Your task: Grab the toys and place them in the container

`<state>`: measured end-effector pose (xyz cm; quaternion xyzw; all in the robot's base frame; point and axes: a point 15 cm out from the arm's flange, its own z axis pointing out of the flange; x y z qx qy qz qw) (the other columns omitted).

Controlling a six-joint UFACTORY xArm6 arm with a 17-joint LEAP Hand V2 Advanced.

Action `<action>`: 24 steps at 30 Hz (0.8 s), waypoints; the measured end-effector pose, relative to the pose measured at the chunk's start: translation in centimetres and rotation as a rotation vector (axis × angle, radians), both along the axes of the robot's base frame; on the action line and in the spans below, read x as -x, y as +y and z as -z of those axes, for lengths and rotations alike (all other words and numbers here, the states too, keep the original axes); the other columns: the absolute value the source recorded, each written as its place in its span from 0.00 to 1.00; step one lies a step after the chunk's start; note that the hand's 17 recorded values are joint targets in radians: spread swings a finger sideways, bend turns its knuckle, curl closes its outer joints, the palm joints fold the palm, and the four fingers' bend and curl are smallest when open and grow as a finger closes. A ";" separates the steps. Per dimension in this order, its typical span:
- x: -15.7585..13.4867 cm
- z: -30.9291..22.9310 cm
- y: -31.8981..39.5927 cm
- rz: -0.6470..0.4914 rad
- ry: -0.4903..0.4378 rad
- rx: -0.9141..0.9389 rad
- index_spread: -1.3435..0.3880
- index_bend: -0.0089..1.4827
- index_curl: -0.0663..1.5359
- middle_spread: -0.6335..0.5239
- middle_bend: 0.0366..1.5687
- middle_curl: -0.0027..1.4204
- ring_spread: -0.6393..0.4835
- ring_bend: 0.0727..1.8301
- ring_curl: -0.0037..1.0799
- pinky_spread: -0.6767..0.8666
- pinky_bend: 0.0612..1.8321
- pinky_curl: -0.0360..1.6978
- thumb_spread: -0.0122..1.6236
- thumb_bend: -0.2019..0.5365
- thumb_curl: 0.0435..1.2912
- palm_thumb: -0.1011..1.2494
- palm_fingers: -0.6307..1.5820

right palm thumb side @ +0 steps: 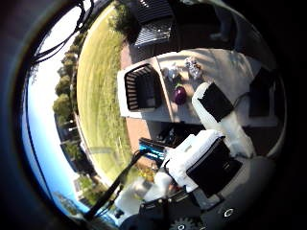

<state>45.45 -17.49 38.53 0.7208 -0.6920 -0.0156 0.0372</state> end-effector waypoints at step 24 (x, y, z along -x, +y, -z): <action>-14.1 32.1 -1.8 0.226 -0.022 0.014 0.74 0.11 0.25 0.58 0.10 0.24 0.83 0.16 0.32 0.72 0.21 0.16 0.73 0.23 0.25 0.44 0.44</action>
